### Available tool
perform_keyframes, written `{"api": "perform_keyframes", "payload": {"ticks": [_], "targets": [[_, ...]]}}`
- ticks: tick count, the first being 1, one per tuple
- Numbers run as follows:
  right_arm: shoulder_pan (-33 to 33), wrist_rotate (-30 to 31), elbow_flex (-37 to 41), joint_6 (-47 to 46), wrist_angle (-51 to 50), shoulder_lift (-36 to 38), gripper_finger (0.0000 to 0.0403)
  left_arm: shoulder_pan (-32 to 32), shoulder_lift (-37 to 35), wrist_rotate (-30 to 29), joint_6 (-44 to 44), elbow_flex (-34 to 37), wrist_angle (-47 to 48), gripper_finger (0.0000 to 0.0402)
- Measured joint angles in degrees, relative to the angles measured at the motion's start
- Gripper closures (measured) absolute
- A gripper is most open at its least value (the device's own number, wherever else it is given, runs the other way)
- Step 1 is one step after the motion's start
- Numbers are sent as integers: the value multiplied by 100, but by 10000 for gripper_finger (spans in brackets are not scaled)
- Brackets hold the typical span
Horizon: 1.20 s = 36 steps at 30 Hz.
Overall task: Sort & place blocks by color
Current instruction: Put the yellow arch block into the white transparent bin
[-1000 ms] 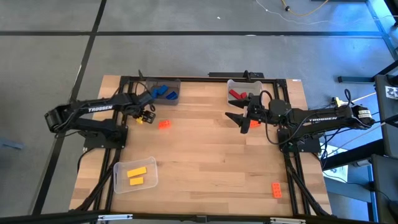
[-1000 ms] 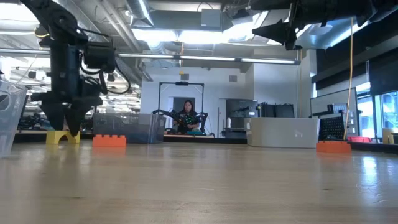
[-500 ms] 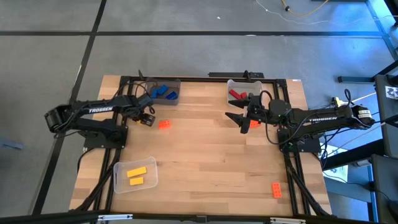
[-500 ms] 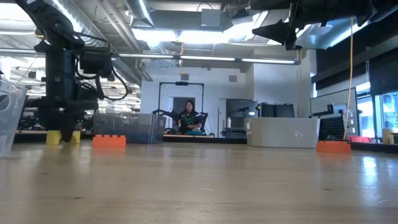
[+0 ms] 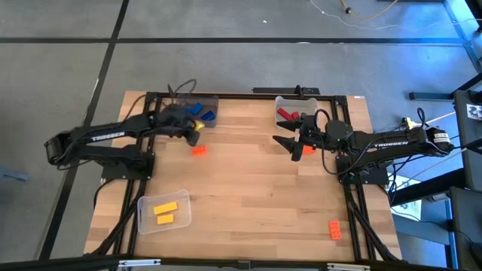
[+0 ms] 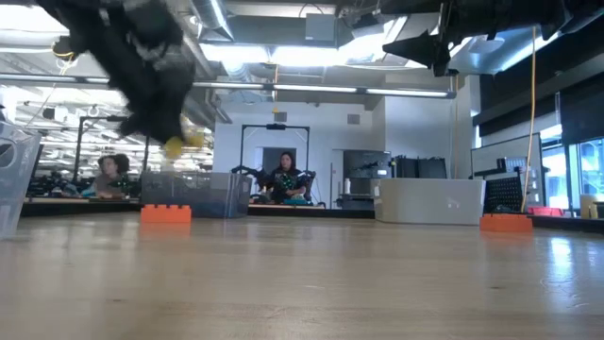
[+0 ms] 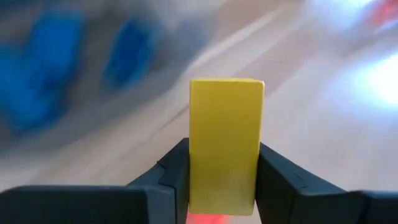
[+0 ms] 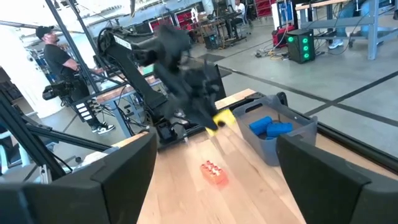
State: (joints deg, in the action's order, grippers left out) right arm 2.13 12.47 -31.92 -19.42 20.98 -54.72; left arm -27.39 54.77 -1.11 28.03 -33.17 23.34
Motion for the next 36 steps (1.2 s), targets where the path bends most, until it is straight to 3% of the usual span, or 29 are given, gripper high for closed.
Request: {"api": "perform_keyframes", "payload": {"ticks": [7,16,20,25,36], "targets": [[-2,2,0,-2,221,0,73,851,-312,629,-28,-122,-2836,282],[0,2,0,11,371,0,73,2269,293,274,-19,-127,-5310,282],[0,2,0,26,369,0,73,2646,709,34,-20,-116,-5621,282],[0,2,0,32,366,0,73,2688,889,-130,-20,-117,-5736,282],[0,0,0,24,362,0,73,2554,897,121,-20,-118,-5751,282]]}}
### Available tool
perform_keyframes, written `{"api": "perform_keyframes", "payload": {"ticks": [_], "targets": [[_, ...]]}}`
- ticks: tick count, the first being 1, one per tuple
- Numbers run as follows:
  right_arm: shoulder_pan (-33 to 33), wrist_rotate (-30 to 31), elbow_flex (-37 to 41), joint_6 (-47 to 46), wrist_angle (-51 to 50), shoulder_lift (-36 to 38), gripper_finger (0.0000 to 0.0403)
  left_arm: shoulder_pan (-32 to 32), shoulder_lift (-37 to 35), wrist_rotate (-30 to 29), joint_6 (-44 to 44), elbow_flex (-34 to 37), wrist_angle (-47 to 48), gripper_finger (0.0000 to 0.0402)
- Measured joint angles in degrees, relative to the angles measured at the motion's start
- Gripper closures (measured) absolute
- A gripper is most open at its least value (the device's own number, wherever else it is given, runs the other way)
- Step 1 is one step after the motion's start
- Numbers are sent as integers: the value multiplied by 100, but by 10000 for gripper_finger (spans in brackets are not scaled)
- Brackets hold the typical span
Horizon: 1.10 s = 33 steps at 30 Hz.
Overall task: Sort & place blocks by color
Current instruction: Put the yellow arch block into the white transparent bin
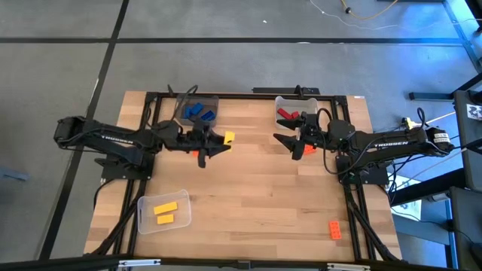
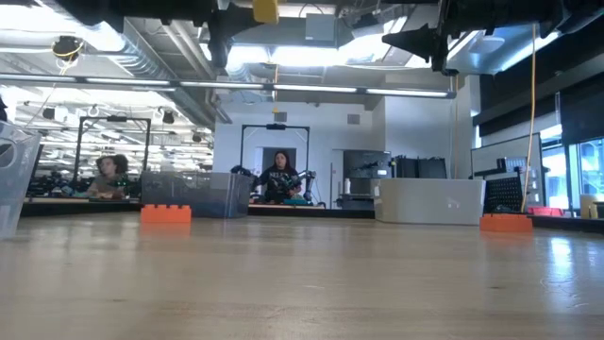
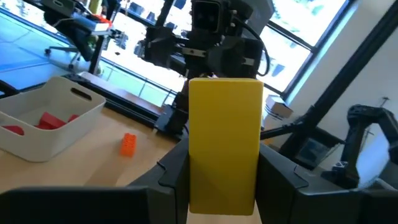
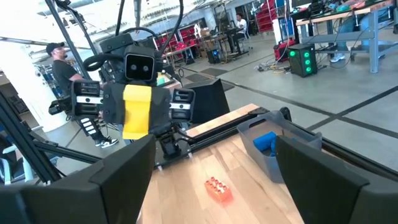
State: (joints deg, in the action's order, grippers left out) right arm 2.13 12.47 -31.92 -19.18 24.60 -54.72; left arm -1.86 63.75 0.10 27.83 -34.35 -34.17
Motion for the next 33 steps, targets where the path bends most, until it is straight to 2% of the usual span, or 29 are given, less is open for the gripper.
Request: {"api": "perform_keyframes", "payload": {"ticks": [4,8,10,15,19,22,26,29,33], "targets": [[0,0,0,-2,-2,0,73,35,0,436,42,-1,50,282],[-2,0,0,-2,-26,0,73,412,-87,814,524,-13,576,282],[-2,0,0,-2,-54,0,73,762,-96,902,830,-157,1290,282],[-2,-1,0,-4,-57,0,73,2014,-128,1140,1661,-897,4162,282],[-2,-1,0,-4,-81,0,73,3169,-127,788,2749,-1458,5963,282],[0,0,0,2,-96,0,73,4024,-138,302,3749,-1608,6541,282],[0,-2,0,7,-158,0,73,4984,-51,-277,4772,-1428,6977,282],[0,-2,0,9,-264,0,73,5277,147,-415,5053,-1118,6988,282],[0,0,0,11,-369,0,73,5317,477,-285,5035,-756,6990,282]]}}
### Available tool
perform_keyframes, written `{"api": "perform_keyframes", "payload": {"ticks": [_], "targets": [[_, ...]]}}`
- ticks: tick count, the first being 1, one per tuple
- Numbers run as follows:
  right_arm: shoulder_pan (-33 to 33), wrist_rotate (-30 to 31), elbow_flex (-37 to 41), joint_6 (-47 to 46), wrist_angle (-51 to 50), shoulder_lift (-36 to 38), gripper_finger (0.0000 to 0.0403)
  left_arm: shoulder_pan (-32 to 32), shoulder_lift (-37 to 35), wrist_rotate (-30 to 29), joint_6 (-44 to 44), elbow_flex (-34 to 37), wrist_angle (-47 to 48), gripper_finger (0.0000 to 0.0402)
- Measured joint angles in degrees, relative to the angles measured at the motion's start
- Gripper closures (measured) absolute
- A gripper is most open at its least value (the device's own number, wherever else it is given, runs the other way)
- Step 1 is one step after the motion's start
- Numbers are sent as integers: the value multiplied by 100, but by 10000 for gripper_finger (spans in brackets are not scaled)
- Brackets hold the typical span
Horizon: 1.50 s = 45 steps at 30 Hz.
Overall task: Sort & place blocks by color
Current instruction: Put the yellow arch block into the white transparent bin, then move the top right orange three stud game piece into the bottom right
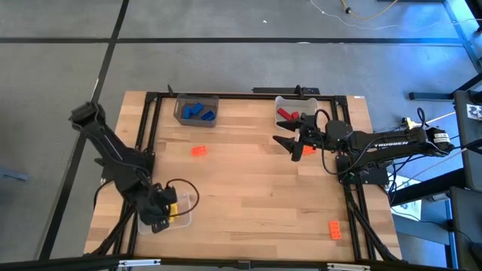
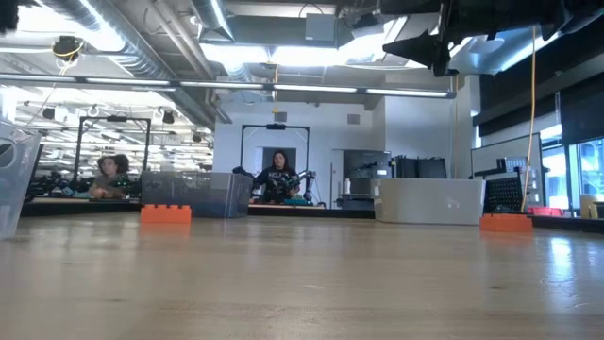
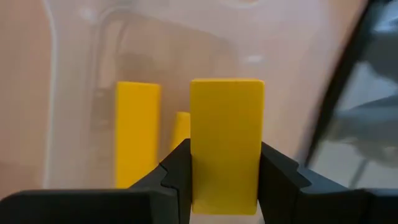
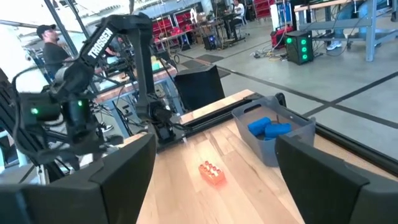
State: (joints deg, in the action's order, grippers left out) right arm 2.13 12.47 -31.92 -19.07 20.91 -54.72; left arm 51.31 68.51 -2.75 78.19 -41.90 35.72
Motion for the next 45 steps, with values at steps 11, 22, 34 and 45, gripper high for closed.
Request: {"api": "perform_keyframes", "payload": {"ticks": [11,22,34,45], "targets": [[0,0,0,7,-26,0,73,-63,628,77,-802,209,-62,282],[0,0,0,-11,-25,0,73,-68,736,148,-824,209,-63,212],[0,0,0,-13,-22,0,73,-271,-33,920,-826,42,376,176],[0,1,0,-13,-33,-2,73,-1205,-1551,-969,-1709,-766,2238,174]]}}
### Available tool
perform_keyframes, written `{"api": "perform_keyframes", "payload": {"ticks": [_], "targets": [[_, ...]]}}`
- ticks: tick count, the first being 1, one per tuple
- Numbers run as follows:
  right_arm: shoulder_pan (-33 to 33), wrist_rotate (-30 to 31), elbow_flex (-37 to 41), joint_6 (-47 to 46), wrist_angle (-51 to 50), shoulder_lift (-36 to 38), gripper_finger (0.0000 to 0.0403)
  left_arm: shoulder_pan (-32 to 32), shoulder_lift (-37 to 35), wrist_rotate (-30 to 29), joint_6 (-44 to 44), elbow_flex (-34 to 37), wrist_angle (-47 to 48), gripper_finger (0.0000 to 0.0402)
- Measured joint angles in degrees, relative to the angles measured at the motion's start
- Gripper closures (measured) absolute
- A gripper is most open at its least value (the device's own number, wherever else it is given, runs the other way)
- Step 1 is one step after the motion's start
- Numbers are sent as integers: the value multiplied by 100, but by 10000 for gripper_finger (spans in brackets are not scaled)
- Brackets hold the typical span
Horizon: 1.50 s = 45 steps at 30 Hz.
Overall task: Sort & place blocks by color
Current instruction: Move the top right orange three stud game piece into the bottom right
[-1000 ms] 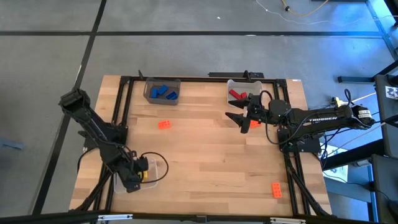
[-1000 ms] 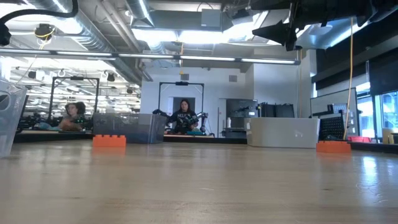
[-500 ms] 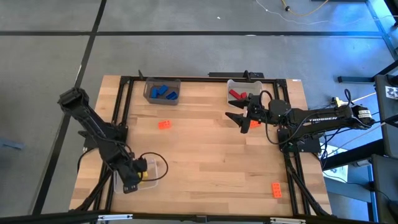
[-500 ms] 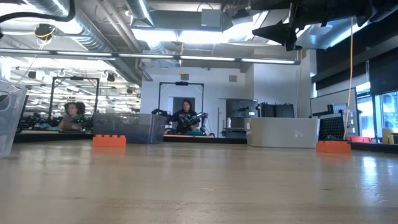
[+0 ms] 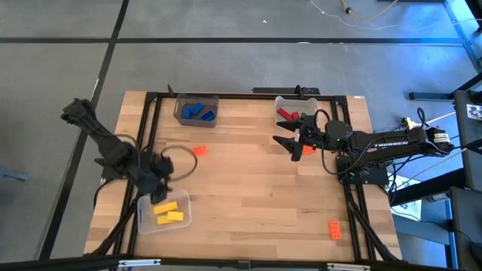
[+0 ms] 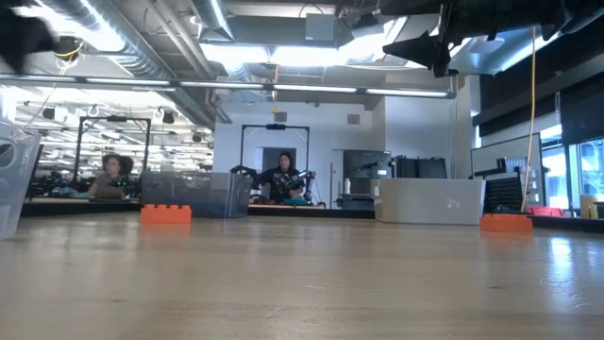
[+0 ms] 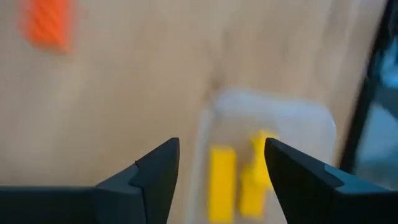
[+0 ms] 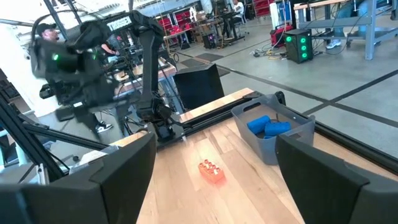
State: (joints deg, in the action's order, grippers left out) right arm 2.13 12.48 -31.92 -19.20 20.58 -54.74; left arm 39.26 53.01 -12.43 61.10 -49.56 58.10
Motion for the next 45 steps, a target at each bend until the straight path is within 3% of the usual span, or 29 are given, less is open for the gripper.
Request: {"api": "perform_keyframes", "payload": {"ticks": [5,10,14,18,26,30,45], "targets": [[0,1,0,-2,-15,0,73,-1088,-174,-914,-1209,-251,23,174],[0,1,0,-17,-12,0,73,-2255,-176,-1411,-2474,-287,-578,174],[0,1,0,-8,15,0,73,-2974,-176,-1462,-3334,-287,-1581,174],[0,1,1,-7,17,0,73,-3433,-176,-1082,-4037,-221,-2938,174],[0,0,0,2,19,0,73,-3982,-202,-108,-4483,346,-5147,174],[0,1,0,8,22,0,73,-4148,-293,109,-4358,724,-5983,174],[0,-1,2,-4,72,0,73,-4278,-367,125,-4220,931,-6159,174]]}}
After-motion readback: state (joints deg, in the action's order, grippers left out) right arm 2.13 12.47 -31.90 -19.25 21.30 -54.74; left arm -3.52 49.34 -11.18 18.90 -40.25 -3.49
